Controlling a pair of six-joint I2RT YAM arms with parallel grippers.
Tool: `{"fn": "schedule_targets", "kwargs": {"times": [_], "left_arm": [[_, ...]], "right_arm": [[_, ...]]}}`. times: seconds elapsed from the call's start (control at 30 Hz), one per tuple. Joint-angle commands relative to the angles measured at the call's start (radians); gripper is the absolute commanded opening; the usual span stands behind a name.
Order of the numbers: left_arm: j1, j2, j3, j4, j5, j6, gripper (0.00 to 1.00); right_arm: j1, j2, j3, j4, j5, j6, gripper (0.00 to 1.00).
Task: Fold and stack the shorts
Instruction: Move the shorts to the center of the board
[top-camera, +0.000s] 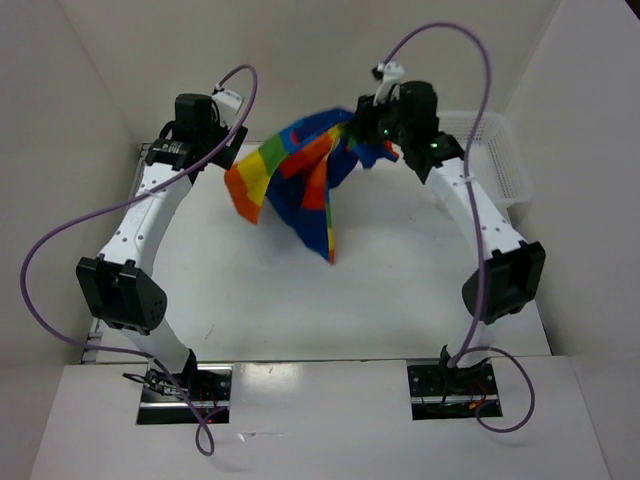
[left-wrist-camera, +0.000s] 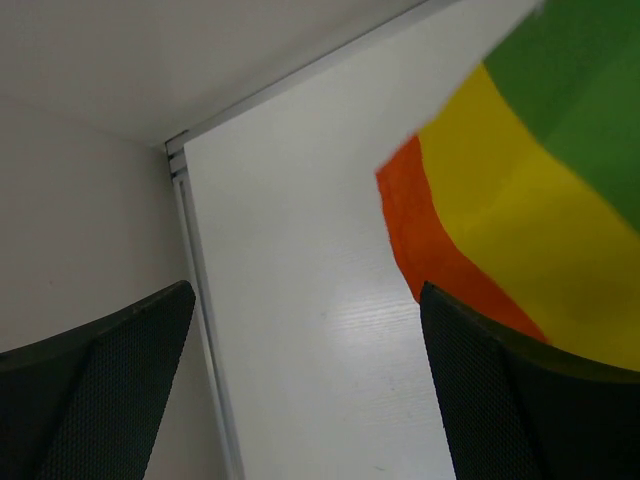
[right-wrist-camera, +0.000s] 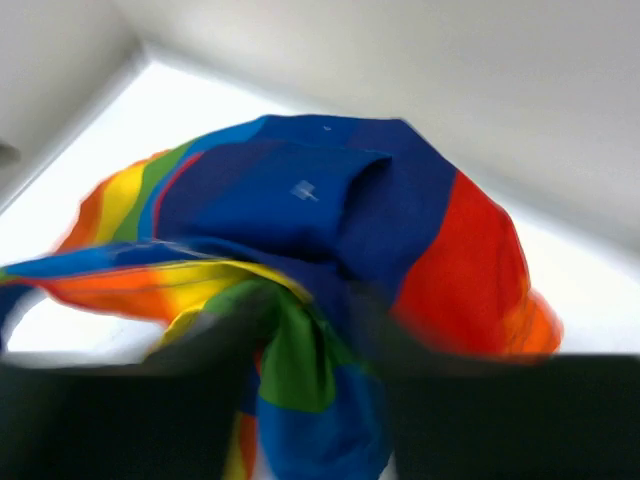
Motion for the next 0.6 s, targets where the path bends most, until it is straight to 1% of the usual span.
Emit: {"fn": "schedule_targets", "kwargs": {"times": [0.0, 0.03, 0.07, 0.1, 0.13, 0.17, 0.2, 0.23, 0.27, 0.3, 0.33, 0.37, 0.4, 0.43, 0.5, 0.53, 0.57], "left_arm": [[0.042, -0.026, -0.068, 0.033, -0.045, 0.055, 1.0], [0.043, -0.026, -0.079, 0.033, -0.045, 0.064, 1.0], [0.043, -0.026, -0.079, 0.033, -0.045, 0.064, 1.0], [0.033, -0.026, -0.088, 0.019, -0.045, 0.076, 1.0], [0.02, -0.026, -0.088, 0.001, -0.034, 0.097, 1.0], [-0.002, -0.035, -0.088, -0.01, -0.034, 0.116, 1.0], [-0.06, -0.035, -0.088, -0.026, -0.025, 0.134, 1.0], [-0.098, -0.058, -0.088, -0.068, -0.002, 0.168, 1.0], [-0.135, -0.058, -0.088, -0.099, 0.024, 0.183, 1.0], [-0.172, -0.072, -0.088, -0.133, 0.061, 0.193, 1.0], [-0.239, -0.072, -0.088, -0.2, 0.102, 0.193, 1.0], [-0.27, -0.072, -0.097, -0.229, 0.203, 0.182, 1.0], [-0.327, -0.072, -0.111, -0.271, 0.254, 0.182, 1.0], [-0.351, -0.072, -0.129, -0.271, 0.312, 0.155, 1.0], [-0.388, -0.034, -0.206, -0.244, 0.313, 0.127, 1.0], [-0.402, -0.02, -0.232, -0.222, 0.288, 0.107, 1.0], [-0.402, -0.006, -0.254, -0.201, 0.244, 0.057, 1.0]], "right_arm": [[0.037, 0.041, -0.133, 0.027, 0.009, 0.125, 0.72], [0.046, 0.054, -0.155, 0.027, -0.025, 0.125, 0.88], [0.056, 0.064, -0.174, 0.027, -0.025, 0.114, 0.99], [0.056, 0.075, -0.2, 0.018, -0.016, 0.1, 1.0], [0.056, 0.075, -0.209, 0.018, 0.053, 0.1, 1.0], [0.056, 0.064, -0.209, 0.018, 0.107, 0.055, 1.0], [0.056, 0.037, -0.236, 0.027, 0.162, 0.021, 1.0], [0.056, 0.02, -0.253, 0.027, 0.273, -0.013, 1.0], [0.056, 0.002, -0.272, 0.027, 0.318, -0.054, 1.0], [0.042, -0.015, -0.314, 0.004, 0.337, -0.064, 1.0], [0.03, -0.041, -0.339, -0.02, 0.328, -0.064, 1.0], [0.02, -0.041, -0.393, -0.045, 0.293, -0.053, 0.97], [0.011, -0.055, -0.422, -0.076, 0.281, -0.042, 0.95], [0.011, -0.064, -0.483, -0.076, 0.28, -0.032, 0.92], [-0.007, -0.064, -0.532, -0.062, 0.28, 0.005, 0.87], [-0.021, -0.064, -0.548, -0.062, 0.28, 0.023, 0.85], [-0.041, -0.064, -0.571, -0.062, 0.293, 0.062, 0.82]]}}
